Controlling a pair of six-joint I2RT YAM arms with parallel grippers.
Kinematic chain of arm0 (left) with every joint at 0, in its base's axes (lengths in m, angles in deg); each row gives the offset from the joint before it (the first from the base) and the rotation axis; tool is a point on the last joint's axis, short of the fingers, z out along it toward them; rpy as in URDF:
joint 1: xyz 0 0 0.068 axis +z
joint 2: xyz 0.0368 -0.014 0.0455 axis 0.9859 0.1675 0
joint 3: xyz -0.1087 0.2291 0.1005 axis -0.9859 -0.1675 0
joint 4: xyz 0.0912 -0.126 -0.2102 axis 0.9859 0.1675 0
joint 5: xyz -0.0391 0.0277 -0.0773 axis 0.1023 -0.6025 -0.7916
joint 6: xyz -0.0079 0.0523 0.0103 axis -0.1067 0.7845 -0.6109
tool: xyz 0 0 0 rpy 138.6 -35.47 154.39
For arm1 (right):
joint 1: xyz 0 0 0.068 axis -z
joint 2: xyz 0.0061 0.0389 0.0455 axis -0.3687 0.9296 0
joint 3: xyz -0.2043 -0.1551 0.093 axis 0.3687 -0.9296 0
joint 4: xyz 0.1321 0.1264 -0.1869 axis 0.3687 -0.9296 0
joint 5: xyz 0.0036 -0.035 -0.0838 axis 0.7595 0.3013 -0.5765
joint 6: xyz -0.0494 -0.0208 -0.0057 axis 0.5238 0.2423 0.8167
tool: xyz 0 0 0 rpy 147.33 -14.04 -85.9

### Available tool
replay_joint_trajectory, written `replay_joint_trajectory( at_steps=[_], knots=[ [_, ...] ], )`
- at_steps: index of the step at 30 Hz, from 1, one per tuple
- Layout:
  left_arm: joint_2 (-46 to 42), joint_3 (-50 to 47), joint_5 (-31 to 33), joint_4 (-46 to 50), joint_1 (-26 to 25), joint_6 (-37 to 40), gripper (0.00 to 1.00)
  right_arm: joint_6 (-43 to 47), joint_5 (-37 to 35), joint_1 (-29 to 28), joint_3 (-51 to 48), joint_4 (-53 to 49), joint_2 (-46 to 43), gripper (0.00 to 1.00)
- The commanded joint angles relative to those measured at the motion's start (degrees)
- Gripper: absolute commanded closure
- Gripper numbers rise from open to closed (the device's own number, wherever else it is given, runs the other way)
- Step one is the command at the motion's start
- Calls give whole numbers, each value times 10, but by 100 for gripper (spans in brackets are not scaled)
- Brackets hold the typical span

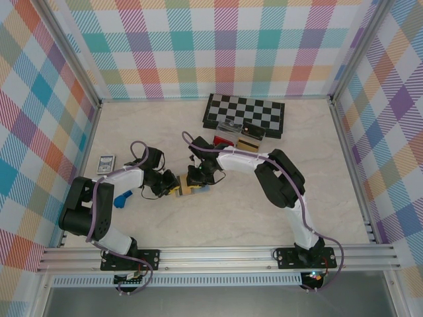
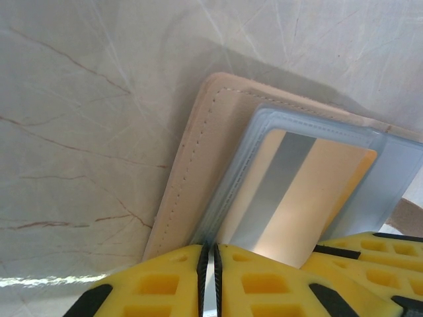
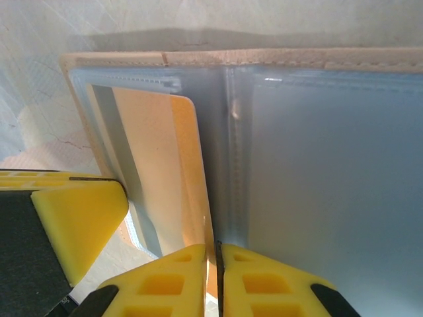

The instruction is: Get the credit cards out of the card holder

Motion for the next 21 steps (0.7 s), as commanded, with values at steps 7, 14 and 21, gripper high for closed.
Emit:
replay_joint_trajectory(
  at_steps=[7, 14, 21],
  knots=[
    [16, -2, 13, 5, -4, 12, 86, 17, 27, -3, 13, 6, 11, 86],
    [18, -4, 12, 4, -4, 13, 87, 20, 32, -2, 12, 15, 16, 83],
    [20, -3, 11, 3, -4, 13, 87, 23, 43, -2, 10, 25, 16, 88]
  ],
)
